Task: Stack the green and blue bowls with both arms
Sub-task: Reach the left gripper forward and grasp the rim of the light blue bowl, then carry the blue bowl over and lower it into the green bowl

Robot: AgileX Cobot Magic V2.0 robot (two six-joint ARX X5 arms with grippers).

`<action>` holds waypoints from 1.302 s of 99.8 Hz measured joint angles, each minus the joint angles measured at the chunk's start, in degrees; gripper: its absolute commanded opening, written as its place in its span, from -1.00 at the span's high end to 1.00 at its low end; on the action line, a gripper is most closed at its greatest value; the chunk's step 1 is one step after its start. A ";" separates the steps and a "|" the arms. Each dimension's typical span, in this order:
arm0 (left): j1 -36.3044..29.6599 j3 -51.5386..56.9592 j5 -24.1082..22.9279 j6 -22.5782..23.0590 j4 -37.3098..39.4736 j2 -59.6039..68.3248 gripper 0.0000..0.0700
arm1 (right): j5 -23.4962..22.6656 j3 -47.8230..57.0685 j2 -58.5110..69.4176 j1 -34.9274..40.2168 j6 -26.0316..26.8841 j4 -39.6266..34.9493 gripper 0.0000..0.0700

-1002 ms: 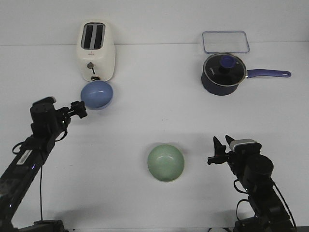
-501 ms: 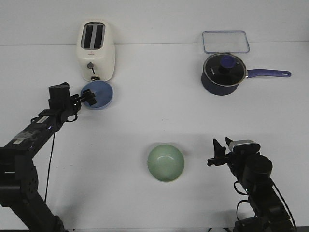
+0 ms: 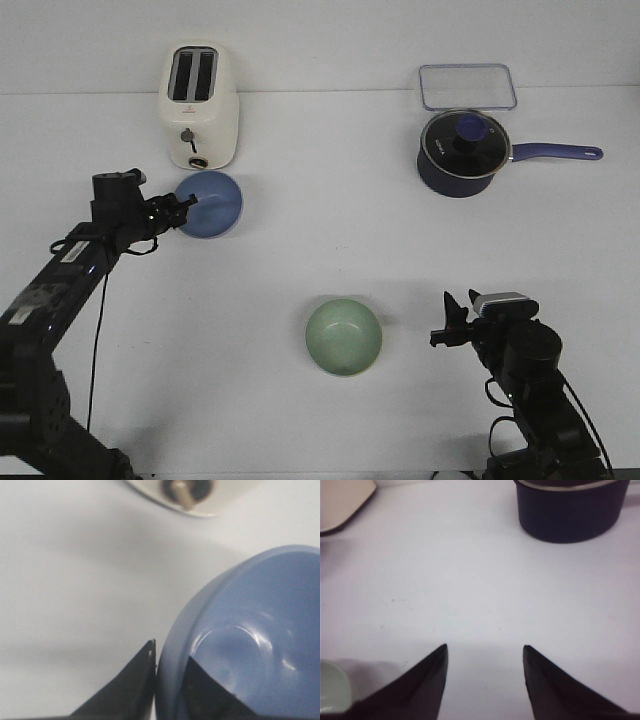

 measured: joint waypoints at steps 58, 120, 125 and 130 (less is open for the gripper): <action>-29.68 -15.08 8.02 5.44 -4.63 -19.61 0.96 | 0.11 -2.86 -4.00 0.00 1.29 0.55 0.14; -39.98 -15.10 3.10 2.99 4.37 -10.29 -0.23 | 0.04 -2.86 -4.00 0.00 1.29 0.55 0.14; -39.56 -15.10 3.15 2.99 3.93 -11.54 -0.22 | 0.04 -2.86 -4.00 0.00 1.29 0.55 0.14; -38.80 -15.10 3.15 3.02 3.87 -13.40 -0.20 | 0.09 -2.86 -4.00 0.00 1.29 0.57 0.14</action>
